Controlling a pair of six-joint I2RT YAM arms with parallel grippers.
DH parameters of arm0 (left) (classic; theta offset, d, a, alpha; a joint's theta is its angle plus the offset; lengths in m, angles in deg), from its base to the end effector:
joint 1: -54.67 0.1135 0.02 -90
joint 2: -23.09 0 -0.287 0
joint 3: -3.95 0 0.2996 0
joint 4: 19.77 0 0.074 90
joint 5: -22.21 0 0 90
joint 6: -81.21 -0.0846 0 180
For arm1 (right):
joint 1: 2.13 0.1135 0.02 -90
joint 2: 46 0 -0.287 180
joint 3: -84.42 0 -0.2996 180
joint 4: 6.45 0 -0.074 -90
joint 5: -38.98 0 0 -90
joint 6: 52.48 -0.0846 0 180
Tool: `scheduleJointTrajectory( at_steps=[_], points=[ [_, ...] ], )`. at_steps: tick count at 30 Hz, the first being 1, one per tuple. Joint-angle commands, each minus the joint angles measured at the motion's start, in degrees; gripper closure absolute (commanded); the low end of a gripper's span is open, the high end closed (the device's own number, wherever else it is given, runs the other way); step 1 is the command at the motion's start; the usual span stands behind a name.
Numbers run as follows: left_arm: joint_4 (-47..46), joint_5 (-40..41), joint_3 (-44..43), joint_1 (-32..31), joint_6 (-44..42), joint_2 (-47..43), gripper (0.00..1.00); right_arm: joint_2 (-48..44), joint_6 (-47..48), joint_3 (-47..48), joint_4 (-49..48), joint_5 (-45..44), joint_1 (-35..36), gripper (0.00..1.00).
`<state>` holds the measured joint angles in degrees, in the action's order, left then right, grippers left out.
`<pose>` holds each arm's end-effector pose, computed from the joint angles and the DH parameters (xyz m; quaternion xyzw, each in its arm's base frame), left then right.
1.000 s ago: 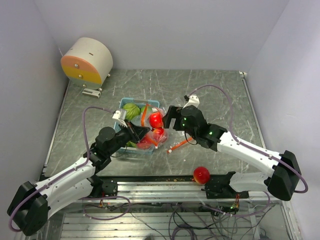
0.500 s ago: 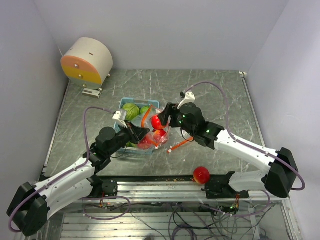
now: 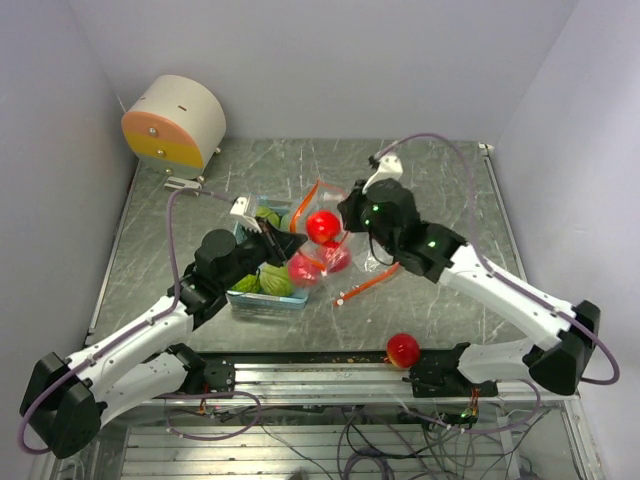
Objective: Place the food in the zip-top bag and seal the zipper
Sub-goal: Place the zipper food storage bag at the center of the board.
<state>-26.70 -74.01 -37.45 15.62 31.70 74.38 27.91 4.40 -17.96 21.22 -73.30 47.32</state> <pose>0.2222 -0.1921 0.2778 0.0283 0.7245 -0.4701 0.5033 0.2705 0.2668 0.3468 -0.0126 0.8293 0.2310 0.5087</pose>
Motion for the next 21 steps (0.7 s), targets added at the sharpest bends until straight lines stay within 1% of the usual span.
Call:
scheduleJointTrajectory(
  at_steps=[1, 3, 6, 7, 8, 9, 12, 14, 17, 21],
  points=[
    [3.09, 1.49, -7.16, -0.06, -2.35, 3.48, 0.80, -3.95, 4.45, 9.91, 6.91, -5.93, -0.16, 1.00],
    [2.88, 0.34, -9.50, -0.01, -2.64, 4.55, 0.64, -4.07, 4.75, 10.79, 8.44, -7.12, -0.16, 1.00],
    [1.71, -2.41, -11.49, -0.05, -3.19, 4.81, 0.45, -4.23, 3.77, 9.35, 8.35, -8.46, -0.23, 1.00],
    [1.14, -3.08, -11.62, -0.06, -3.21, 4.45, 0.37, -4.03, 3.37, 8.93, 8.34, -8.31, -0.22, 1.00],
    [0.80, -3.67, -11.53, -0.06, -3.27, 4.00, 0.32, -3.77, 3.04, 8.57, 8.39, -8.11, -0.23, 1.00],
    [0.42, -4.11, -11.28, -0.06, -3.19, 3.51, 0.31, -3.43, 2.63, 8.29, 8.53, -8.01, -0.18, 1.00],
    [-0.38, -4.16, -9.49, -0.06, -2.71, 2.46, 0.34, -3.56, 1.40, 6.60, 7.87, -8.03, -0.27, 1.00],
    [-0.96, -4.73, -7.66, -0.02, -2.09, 2.33, 0.32, -4.25, 0.47, 5.08, 7.07, -8.19, -0.17, 1.00],
    [-4.38, -8.65, -3.96, -0.06, 0.60, 2.49, 0.25, -3.88, -0.97, 4.22, 7.03, -9.72, -0.23, 1.00],
    [-15.17, -14.90, 4.51, -0.06, 7.83, 1.11, 0.14, -2.56, -2.36, 4.57, 7.16, -13.70, -0.35, 1.00]
  ],
)
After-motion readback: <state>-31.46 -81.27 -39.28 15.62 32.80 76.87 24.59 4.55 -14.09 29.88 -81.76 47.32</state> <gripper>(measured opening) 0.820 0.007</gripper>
